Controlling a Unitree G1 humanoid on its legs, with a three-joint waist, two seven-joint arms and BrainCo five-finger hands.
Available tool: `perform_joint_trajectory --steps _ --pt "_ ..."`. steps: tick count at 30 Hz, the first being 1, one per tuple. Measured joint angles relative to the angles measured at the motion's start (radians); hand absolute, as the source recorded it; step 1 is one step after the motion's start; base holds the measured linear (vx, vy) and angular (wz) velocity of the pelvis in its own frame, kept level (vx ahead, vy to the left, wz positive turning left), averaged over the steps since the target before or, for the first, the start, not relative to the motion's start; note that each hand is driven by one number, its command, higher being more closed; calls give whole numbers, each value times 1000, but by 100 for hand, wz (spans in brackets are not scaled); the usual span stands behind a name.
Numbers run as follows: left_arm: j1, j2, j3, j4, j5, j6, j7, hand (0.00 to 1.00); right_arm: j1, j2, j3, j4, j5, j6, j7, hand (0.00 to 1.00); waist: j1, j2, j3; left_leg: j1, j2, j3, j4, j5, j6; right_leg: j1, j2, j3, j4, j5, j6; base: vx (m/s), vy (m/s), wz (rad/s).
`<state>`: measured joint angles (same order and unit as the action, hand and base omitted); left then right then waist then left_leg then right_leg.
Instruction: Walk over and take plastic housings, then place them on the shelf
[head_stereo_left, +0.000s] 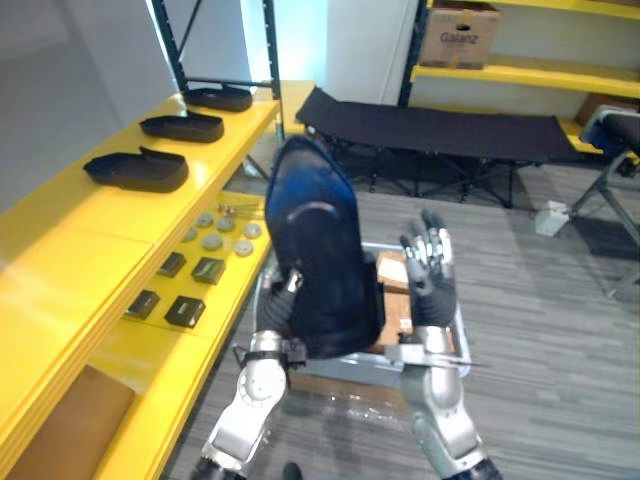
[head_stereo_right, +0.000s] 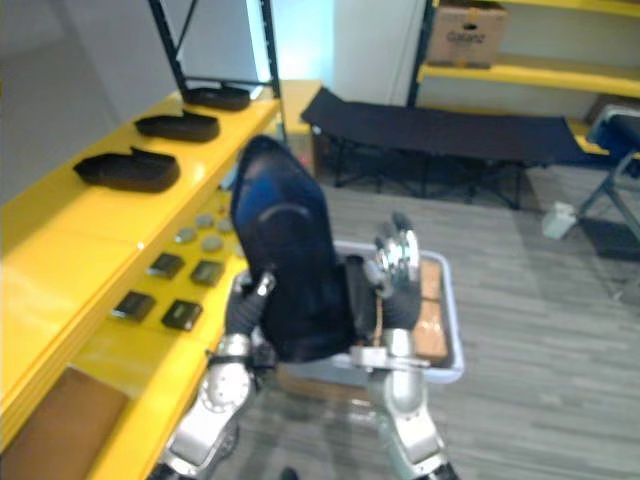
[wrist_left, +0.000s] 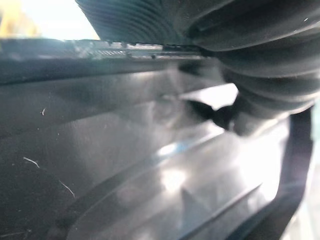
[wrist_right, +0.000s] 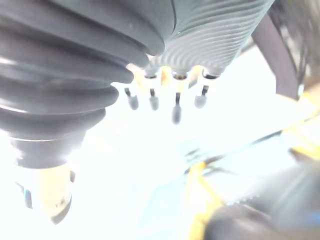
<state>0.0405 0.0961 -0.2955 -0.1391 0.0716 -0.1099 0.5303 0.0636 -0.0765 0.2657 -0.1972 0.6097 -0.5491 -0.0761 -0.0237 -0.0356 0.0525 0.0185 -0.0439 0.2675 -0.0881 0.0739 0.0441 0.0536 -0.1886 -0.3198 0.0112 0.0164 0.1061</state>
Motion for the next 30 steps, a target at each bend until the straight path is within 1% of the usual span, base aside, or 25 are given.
perform_joint_trajectory --steps 2,3,4,5,6,7,8,10,12,14,15,18,20,22,25,27,29,30 --pt "1 -1 56 0 63 -16 55 100 14 6 -87 -24 47 -22 40 0 0 0 0 2 0 8 0 -2 2 0 1 8 -5 3 0 12 18 -11" --pt "1 -4 88 -3 100 -24 86 100 22 11 -144 -35 49 -29 48 0 -1 0 0 6 0 16 0 -5 3 0 1 18 -5 4 0 8 19 -17" --pt "1 -6 103 -6 113 -24 97 100 26 13 -175 -36 50 -33 54 0 -1 0 0 10 0 19 0 -10 -1 1 0 21 -5 4 0 13 19 -18" --pt "1 -6 135 -16 136 -27 111 100 41 19 -233 -38 62 -36 60 0 -7 -1 0 15 0 21 0 -15 -1 4 -1 24 -4 4 0 11 16 -11" --pt "1 -6 146 -23 136 -33 119 100 50 22 -260 -38 77 -35 61 0 -13 -2 -1 15 -1 21 0 -18 -2 4 -1 25 -5 4 0 15 21 -6" --pt "1 -7 172 -34 136 -57 129 100 71 32 -312 -37 93 -34 54 0 -19 -2 0 14 -1 22 -1 -19 -1 3 -2 25 -5 4 0 11 23 -3" --pt "2 -6 186 -40 136 -73 132 100 95 40 -349 -34 91 -34 47 0 -20 -2 0 14 -1 26 -1 -20 -1 1 -2 27 -5 4 0 16 26 -6" --pt "14 -8 212 -55 122 -112 130 100 163 53 -416 -2 86 -14 2 0 -24 -2 0 15 0 42 -1 -25 -1 -4 -1 37 -4 4 0 17 19 -16" --pt "47 -14 220 -76 106 -137 120 100 194 66 -445 53 85 1 -17 0 -30 -2 0 14 1 48 -1 -29 -2 -11 -1 48 -3 4 0 21 11 -16" --pt "108 -38 230 -99 57 -159 86 100 235 87 -478 151 82 37 -40 0 -44 0 1 13 -1 53 -1 -33 -1 -14 -2 53 -3 3 0 37 16 -11" --pt "140 -50 230 -99 31 -163 64 100 255 94 -487 209 81 64 -53 0 -44 0 1 14 0 64 -1 -37 -3 -17 -1 63 -3 4 0 41 19 -17" --pt "202 -67 235 -99 -14 -164 24 100 292 106 -501 297 58 117 -59 0 -44 4 4 16 0 73 0 -44 -4 -19 0 76 -5 7 4 46 14 -16" --pt "210 -66 243 -99 -36 -166 6 100 301 110 -498 302 38 129 -52 0 -43 4 6 16 -1 70 0 -46 -4 -18 0 75 -6 7 4 14 4 2" --pt "210 -65 251 -99 -46 -178 0 100 291 109 -498 301 1 135 -34 0 -37 3 10 14 -2 58 0 -49 -6 -13 0 70 -6 5 4 21 3 13" --pt "203 -64 258 -120 -65 -181 1 100 264 99 -477 285 -80 141 -27 0 -32 3 32 13 -7 4 0 -48 -7 14 -4 23 -1 -10 8 26 2 48" --pt "203 -65 271 -139 -65 -181 9 100 239 76 -437 283 -117 162 -11 0 -7 3 36 12 -9 -22 0 -46 -10 25 -4 -7 3 -17 7 39 -5 47" --pt "202 -65 304 -174 -64 -181 30 100 183 51 -376 282 -154 165 16 0 12 4 40 3 -11 -82 0 -36 -12 51 -3 -62 2 -23 9 80 -21 74" --pt "203 -67 319 -189 -62 -181 40 100 156 40 -357 281 -156 165 25 0 16 5 40 -3 -14 -111 0 -28 -9 57 -2 -89 1 -24 9 99 -24 94"
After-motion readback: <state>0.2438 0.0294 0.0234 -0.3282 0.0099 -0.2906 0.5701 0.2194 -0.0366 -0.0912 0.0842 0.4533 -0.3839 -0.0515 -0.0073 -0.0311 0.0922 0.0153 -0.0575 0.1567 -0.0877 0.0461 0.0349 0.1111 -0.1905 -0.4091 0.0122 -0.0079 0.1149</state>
